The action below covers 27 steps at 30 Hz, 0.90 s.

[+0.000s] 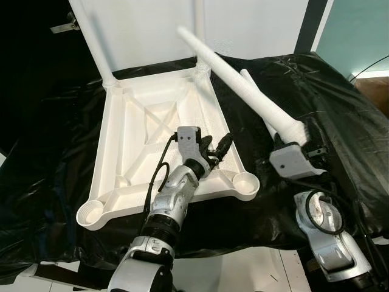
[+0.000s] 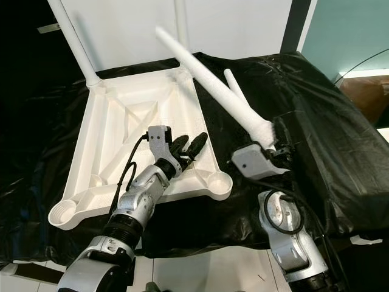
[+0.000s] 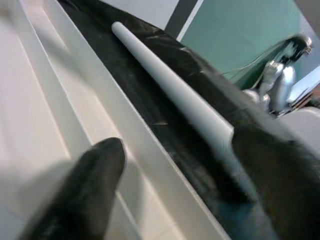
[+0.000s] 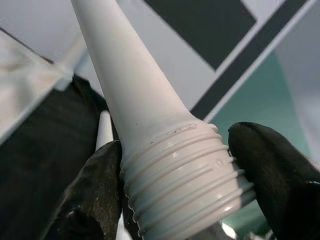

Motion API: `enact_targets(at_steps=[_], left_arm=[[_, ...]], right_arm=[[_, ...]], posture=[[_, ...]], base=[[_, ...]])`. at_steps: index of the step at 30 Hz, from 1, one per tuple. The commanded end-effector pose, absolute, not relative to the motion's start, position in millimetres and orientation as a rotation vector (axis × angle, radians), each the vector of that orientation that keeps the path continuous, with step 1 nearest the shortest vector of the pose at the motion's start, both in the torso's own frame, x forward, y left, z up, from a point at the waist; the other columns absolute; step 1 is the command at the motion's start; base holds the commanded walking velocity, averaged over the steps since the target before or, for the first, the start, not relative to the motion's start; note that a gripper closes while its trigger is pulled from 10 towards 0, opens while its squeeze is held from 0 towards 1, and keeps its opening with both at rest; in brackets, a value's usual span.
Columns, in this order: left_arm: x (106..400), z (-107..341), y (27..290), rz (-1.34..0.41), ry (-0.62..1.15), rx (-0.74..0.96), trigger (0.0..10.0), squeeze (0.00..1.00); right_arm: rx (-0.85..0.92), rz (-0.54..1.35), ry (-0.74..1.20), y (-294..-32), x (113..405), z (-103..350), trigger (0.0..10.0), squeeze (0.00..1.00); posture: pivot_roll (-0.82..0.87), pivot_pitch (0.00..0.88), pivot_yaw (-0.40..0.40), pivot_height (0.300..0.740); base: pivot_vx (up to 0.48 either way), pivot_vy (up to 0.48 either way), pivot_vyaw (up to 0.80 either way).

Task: Building children table

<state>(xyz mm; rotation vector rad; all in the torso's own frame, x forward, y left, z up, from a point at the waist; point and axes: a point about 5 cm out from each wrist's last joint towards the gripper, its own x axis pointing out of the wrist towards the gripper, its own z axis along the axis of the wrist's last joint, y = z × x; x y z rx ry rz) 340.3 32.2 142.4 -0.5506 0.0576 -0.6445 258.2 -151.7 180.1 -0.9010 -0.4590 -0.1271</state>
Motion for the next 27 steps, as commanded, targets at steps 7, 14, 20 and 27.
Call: enact_targets(at_steps=[7,14,20,27], left_arm=[[340.1,162.3,19.7,-0.874,0.021,-0.711,10.0,0.00],[351.1,179.0,36.4,-0.858,0.020,-0.952,10.0,0.22],[346.4,180.2,48.0,-0.942,-0.016,-0.988,10.0,0.00],[331.4,162.0,42.5,-1.048,0.050,-0.877,10.0,0.00]], right_arm=[[-0.946,-0.024,-0.536,-140.2,250.5,173.3,0.0,0.00],[-0.961,0.029,-0.530,-142.8,246.8,163.3,0.0,0.00],[-0.961,0.001,-0.527,-146.5,247.4,162.9,0.0,0.00],[-0.968,-0.041,-0.551,-151.1,251.5,169.0,0.0,0.00]], posture=[[-0.17,0.025,0.078,0.740],[-0.17,0.026,0.076,0.740],[-0.18,0.025,0.077,0.740],[-0.17,0.021,0.077,0.740]], base=[[0.000,0.000,0.00],[0.000,0.000,0.00],[0.000,0.000,0.00],[0.000,0.000,0.00]])
